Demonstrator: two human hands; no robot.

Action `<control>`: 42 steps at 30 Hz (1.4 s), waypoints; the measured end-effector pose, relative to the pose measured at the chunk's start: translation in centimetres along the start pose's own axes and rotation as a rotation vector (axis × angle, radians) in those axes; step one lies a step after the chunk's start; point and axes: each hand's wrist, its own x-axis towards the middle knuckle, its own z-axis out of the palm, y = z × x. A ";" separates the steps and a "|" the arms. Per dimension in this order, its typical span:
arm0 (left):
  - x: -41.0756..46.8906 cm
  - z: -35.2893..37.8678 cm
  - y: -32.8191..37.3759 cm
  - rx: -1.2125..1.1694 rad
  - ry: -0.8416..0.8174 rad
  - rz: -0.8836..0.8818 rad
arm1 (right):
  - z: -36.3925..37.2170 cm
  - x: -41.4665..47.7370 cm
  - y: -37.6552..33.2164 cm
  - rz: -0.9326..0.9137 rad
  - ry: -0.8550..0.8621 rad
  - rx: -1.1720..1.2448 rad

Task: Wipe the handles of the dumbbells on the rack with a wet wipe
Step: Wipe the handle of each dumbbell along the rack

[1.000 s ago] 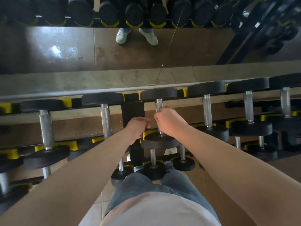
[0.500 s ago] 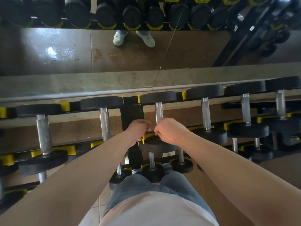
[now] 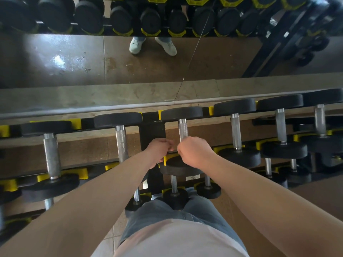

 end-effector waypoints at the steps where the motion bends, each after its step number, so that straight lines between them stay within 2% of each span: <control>1: -0.1 0.0 0.1 0.010 -0.006 0.007 | -0.2 0.4 0.0 0.019 0.051 0.002; 6: -0.2 -0.4 -0.1 -0.003 -0.018 0.064 | -1.0 1.8 0.6 0.139 0.350 0.085; 8: -0.5 -0.7 -0.1 0.015 -0.011 0.075 | -0.6 1.2 0.4 0.088 0.274 0.055; 10: -0.7 -0.7 0.2 0.022 0.008 0.059 | 0.2 0.2 -0.1 0.019 0.107 0.029; 13: -0.5 -0.4 0.5 0.015 0.038 -0.004 | 0.9 -0.5 -0.2 0.045 -0.041 0.091; 15: -0.4 -0.3 0.3 -0.014 0.023 0.004 | 0.8 -0.2 0.2 0.125 -0.010 0.308; 18: -0.9 -0.2 0.0 -0.010 -0.072 0.109 | 0.5 0.1 0.6 0.291 0.140 0.812; 20: -1.0 -0.1 -0.3 -0.034 -0.130 0.156 | 0.1 0.2 0.7 0.367 0.182 1.078; 22: -0.6 0.0 -0.4 -0.130 -0.148 0.143 | 0.0 0.3 0.8 0.391 0.202 1.219; 25: -0.2 0.2 -0.3 -0.287 -0.145 0.109 | 0.2 0.3 1.3 0.415 0.203 1.247; 29: -0.2 0.5 -0.2 -0.213 -0.124 0.214 | 0.4 0.0 1.7 0.437 0.186 1.410; 32: 0.1 0.8 0.1 -0.140 -0.009 0.295 | 0.5 0.0 2.1 0.466 0.214 1.429; 35: 1.2 1.1 0.8 -0.198 0.111 0.311 | 1.0 0.2 2.6 0.513 0.258 1.335; 38: 2.3 1.5 1.5 -0.227 0.200 0.297 | 1.2 0.4 3.2 0.578 0.275 1.357; 40: 2.4 1.7 1.5 -0.158 0.220 0.319 | 1.3 0.4 3.5 0.626 0.287 1.359; 42: 2.1 1.6 0.8 0.043 0.204 0.352 | 1.7 0.5 3.6 0.669 0.269 1.348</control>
